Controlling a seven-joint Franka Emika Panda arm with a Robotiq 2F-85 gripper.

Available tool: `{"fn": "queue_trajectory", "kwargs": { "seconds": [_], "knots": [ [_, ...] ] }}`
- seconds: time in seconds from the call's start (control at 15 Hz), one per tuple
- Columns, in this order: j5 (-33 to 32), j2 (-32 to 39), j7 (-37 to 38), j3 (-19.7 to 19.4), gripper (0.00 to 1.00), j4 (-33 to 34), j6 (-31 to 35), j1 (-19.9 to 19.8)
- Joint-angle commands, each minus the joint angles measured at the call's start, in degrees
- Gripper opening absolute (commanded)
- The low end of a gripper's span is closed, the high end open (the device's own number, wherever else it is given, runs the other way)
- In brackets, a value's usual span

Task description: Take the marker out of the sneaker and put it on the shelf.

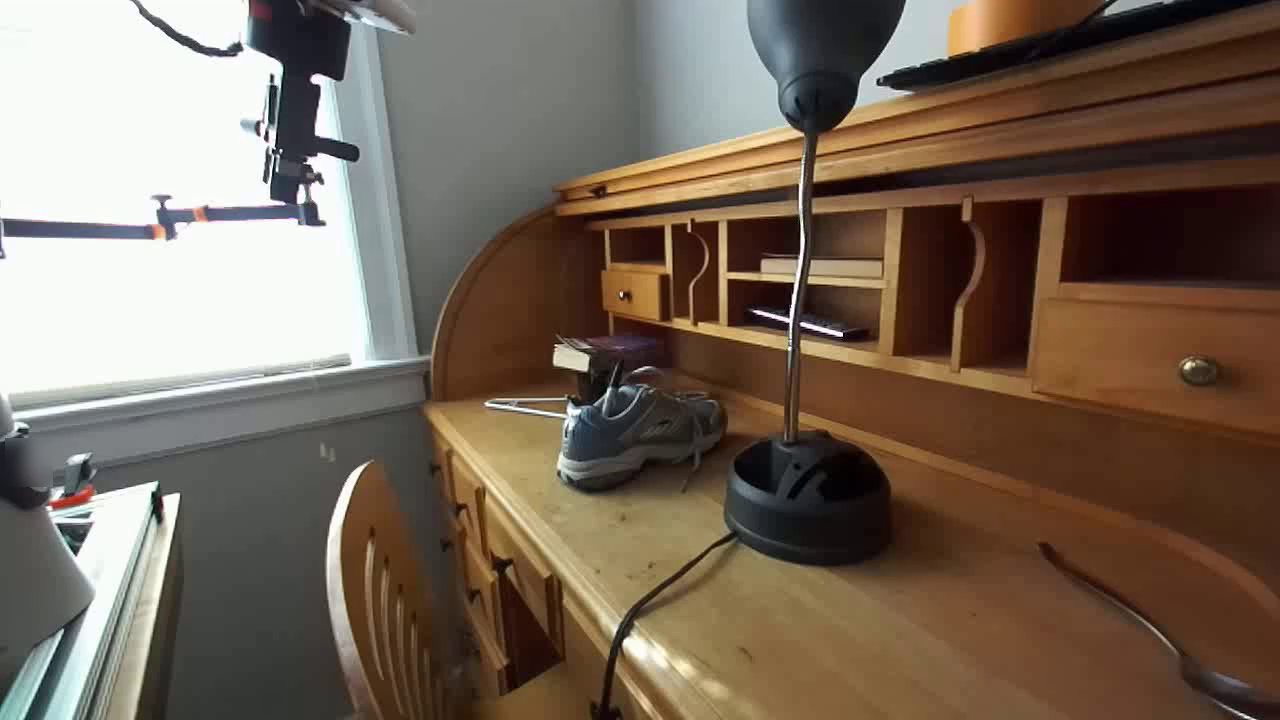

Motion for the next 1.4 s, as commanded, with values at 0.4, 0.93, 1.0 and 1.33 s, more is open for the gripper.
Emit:
{"fn": "queue_trajectory", "kwargs": {
  "seconds": [0.4,0.93,1.0,1.33],
  "knots": [
    [0.56,0.11,-0.73,0.96,1.0,0.11,-0.23,-1.22],
    [-7.18,0.34,-0.69,2.62,1.0,-3.15,14.59,-4.33],
    [-7.0,1.37,-1.19,2.07,1.0,-4.02,18.7,-4.37],
    [-5.25,9.34,-2.75,0.03,1.0,-5.0,33.53,-3.44]
  ]
}}
